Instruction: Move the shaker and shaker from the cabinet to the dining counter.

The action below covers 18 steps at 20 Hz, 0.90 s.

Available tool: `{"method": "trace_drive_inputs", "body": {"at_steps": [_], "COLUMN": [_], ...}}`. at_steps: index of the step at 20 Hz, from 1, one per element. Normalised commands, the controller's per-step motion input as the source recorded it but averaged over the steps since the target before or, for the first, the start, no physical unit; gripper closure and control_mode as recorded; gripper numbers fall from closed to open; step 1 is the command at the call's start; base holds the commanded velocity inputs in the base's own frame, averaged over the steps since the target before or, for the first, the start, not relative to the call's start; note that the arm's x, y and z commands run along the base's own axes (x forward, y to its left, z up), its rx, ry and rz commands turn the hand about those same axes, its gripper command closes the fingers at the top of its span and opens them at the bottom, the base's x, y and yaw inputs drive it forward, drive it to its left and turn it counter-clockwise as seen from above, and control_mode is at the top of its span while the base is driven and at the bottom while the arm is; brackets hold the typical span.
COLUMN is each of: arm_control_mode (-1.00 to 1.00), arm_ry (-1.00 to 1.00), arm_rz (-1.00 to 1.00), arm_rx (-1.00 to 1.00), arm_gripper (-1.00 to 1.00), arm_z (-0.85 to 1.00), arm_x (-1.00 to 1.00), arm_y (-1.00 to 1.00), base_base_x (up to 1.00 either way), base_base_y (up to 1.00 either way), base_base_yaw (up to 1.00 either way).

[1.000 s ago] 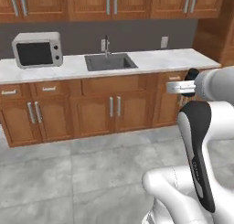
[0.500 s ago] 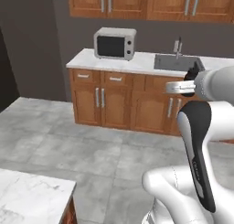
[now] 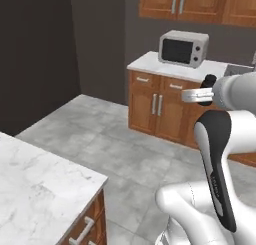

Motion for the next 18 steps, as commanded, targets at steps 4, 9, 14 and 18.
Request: {"method": "trace_drive_inputs", "body": {"at_steps": [4, 9, 14, 18], "arm_control_mode": [1.00, 1.00, 1.00, 1.00], "arm_ry": [0.00, 0.00, 0.00, 0.00], "arm_rz": [0.00, 0.00, 0.00, 0.00], "arm_rx": [0.00, 0.00, 0.00, 0.00], "arm_gripper": [1.00, 1.00, 1.00, 1.00], "arm_z": [0.00, 0.00, 0.00, 0.00], "arm_x": [0.00, 0.00, 0.00, 0.00], "arm_y": [0.00, 0.00, 0.00, 0.00], "base_base_x": [-0.39, -0.28, -0.04, 0.00], "base_base_y": [0.17, 0.16, 0.05, 0.00], "base_base_yaw": [0.62, 0.62, 0.59, 0.56]}}
